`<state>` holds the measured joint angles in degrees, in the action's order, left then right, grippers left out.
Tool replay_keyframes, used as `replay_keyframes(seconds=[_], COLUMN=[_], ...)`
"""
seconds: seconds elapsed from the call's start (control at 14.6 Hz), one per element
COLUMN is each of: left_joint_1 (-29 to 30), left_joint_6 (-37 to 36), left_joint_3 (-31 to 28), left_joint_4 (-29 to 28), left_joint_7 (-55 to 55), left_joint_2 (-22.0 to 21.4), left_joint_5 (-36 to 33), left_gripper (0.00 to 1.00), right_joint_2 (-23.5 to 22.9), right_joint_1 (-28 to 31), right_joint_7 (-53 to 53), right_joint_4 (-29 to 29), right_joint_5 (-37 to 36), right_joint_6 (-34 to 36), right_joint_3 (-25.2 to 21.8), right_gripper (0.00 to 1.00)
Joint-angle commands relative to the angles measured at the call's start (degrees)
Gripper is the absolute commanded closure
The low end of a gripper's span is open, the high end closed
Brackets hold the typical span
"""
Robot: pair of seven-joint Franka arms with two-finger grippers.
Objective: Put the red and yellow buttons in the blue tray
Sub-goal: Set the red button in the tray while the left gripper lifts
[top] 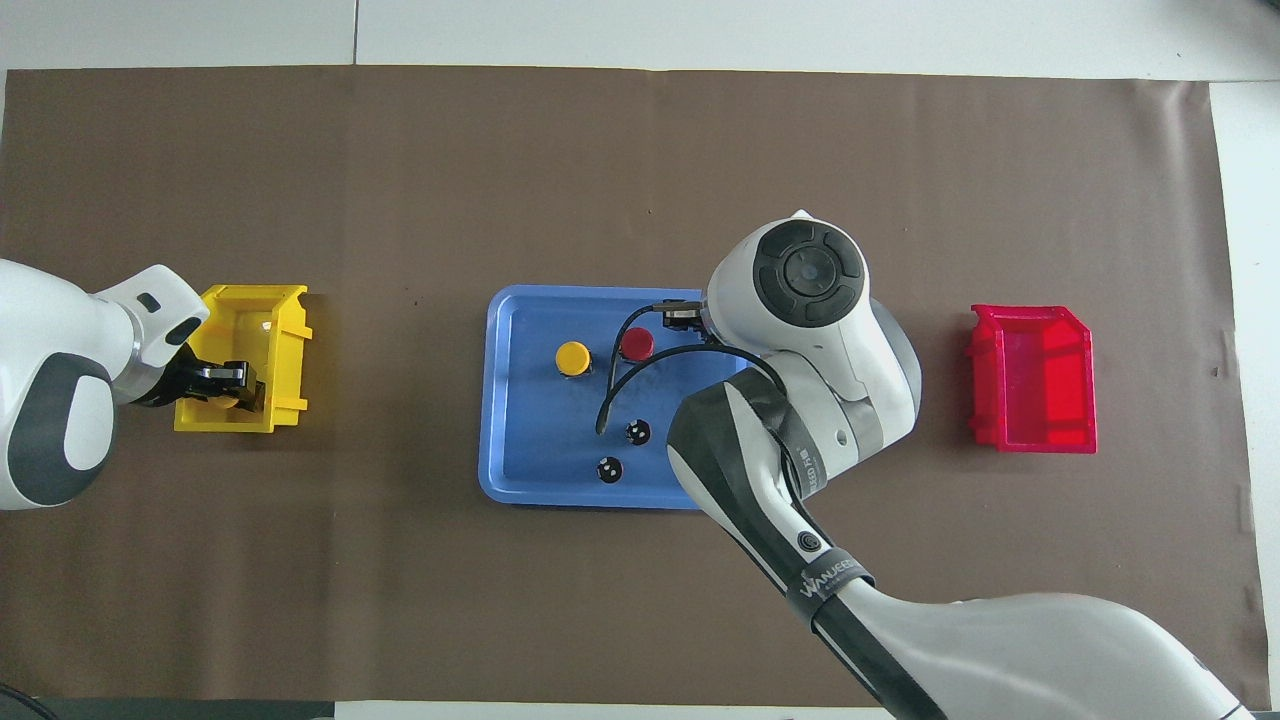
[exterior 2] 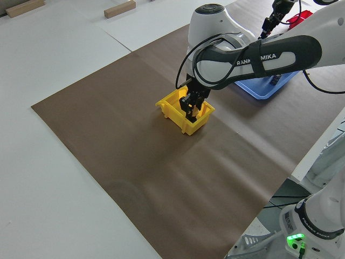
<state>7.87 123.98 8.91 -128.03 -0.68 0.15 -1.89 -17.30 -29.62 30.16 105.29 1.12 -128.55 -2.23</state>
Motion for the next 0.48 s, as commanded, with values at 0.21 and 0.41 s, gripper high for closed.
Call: replay_keyframes(seconds=[0.21, 0.41], left_joint_1=[-1.28, -9.15], left_joint_6=[-12.22, -15.26], left_joint_3=[0.06, 0.5], left_joint_4=[21.19, 22.58], left_joint_7=[1.82, 13.98], left_joint_2=[4.68, 4.34], left_joint_5=[0.83, 0.83], left_gripper=[0.99, 0.99], right_joint_2=[0.86, 1.04], right_joint_1=[0.0, 0.08], right_joint_7=[-0.02, -0.1], right_joint_4=[3.43, 4.74], right_joint_5=[0.29, 0.29], right_joint_6=[-2.23, -2.32], right_joint_3=[0.12, 0.12], right_gripper=[0.67, 0.5])
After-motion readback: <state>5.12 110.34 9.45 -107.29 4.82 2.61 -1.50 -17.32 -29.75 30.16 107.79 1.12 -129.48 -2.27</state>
